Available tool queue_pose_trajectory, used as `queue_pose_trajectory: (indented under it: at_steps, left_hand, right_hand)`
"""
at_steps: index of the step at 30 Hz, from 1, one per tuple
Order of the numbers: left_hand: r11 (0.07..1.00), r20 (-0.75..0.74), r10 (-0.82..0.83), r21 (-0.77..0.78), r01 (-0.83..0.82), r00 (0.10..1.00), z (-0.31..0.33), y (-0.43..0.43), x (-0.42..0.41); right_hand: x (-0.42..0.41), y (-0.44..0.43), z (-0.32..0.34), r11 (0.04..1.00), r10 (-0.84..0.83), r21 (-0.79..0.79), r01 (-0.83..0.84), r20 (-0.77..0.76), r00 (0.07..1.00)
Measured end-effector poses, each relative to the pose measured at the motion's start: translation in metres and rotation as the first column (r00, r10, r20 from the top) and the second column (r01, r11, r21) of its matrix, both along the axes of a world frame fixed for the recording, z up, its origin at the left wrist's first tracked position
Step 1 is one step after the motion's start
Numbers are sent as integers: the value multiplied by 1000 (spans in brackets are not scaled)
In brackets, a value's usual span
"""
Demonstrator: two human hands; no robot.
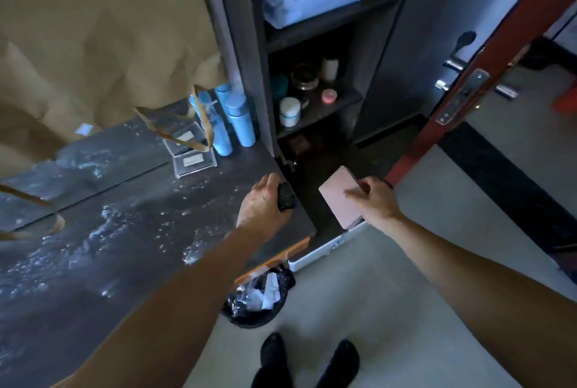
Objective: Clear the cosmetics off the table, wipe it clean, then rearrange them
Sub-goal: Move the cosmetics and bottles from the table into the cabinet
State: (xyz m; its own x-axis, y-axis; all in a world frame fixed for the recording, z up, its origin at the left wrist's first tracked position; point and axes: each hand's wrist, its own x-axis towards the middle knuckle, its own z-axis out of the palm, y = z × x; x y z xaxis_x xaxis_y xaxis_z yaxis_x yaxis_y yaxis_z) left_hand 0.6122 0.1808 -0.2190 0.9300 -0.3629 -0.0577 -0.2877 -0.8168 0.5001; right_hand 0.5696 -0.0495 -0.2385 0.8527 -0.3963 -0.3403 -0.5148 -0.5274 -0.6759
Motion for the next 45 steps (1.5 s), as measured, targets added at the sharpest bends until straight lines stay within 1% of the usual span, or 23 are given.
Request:
queue_pose_trajectory:
  at_steps: [5, 9, 12, 17, 22, 25, 26, 28, 29, 31, 32, 33, 34, 35, 36, 37, 38, 39, 40, 45]
  left_hand:
    - [998, -53, -31, 46, 34, 998, -31, -57, 20]
    - [998, -84, -5, 70, 11, 996, -72, -93, 48]
    - [994, -131, 29, 104, -16, 991, -107, -113, 74]
    - [983, -188, 100, 168, -68, 977, -160, -132, 113]
    - [970, -228, 160, 217, -109, 960, -188, -146, 134]
    - [966, -227, 209, 201, -164, 951, -199, -150, 143]
    - [963, -217, 227, 197, -186, 949, -201, -151, 145]
    - [953, -194, 269, 197, -231, 944, -205, -153, 148]
    - [950, -182, 283, 191, -248, 942, -206, -154, 149]
    - [946, -164, 307, 159, -282, 937, -209, -156, 146]
    - [940, -155, 331, 138, -311, 931, -210, -157, 143]
    - [931, -147, 361, 117, -346, 921, -211, -158, 140]
    - [920, -137, 390, 91, -381, 910, -211, -159, 135]
    - [910, -124, 415, 63, -410, 901, -211, -159, 131]
    - [900, -113, 436, 39, -434, 893, -212, -159, 127]
    - [889, -109, 457, 24, -457, 883, -212, -158, 124]
    - [878, -113, 477, 15, -478, 872, -212, -157, 122]
    - [868, -120, 493, 5, -496, 862, -212, -157, 122]
    - [861, -124, 504, -10, -509, 855, -212, -157, 124]
    - [814, -129, 571, -36, -579, 811, -215, -167, 145]
  right_hand:
    - [5, -52, -31, 995, -95, 29, 97, -67, 993]
    - [37, -75, -68, 988, -141, 54, 147, -98, 985]
    - [78, -85, -96, 993, -105, 46, 111, -120, 987]
    - [157, -85, -146, 999, -43, 4, 43, -107, 993]
    - [212, -73, -180, 986, -126, 95, 134, -91, 988]
    - [237, -69, -196, 978, -160, 126, 169, -81, 984]
    - [243, -69, -201, 975, -174, 131, 182, -74, 982]
    - [247, -66, -204, 978, -182, 93, 186, -56, 982]
    - [245, -64, -204, 985, -158, 61, 161, -37, 987]
    - [234, -63, -203, 998, -59, 4, 59, 17, 998]
    - [225, -64, -203, 999, 17, -49, -15, 47, 999]
    - [214, -66, -202, 982, 121, -155, -107, 84, 989]
    - [205, -69, -202, 929, 256, -305, -210, 118, 960]
    - [198, -72, -202, 838, 404, -449, -309, 133, 905]
    - [195, -76, -203, 736, 537, -546, -401, 109, 837]
    - [195, -79, -202, 648, 628, -584, -489, 46, 777]
    - [200, -82, -203, 593, 672, -577, -561, -28, 740]
    - [206, -85, -203, 570, 685, -554, -607, -87, 723]
    - [213, -88, -204, 566, 683, -537, -626, -119, 720]
    - [234, -96, -204, 578, 645, -559, -594, -132, 752]
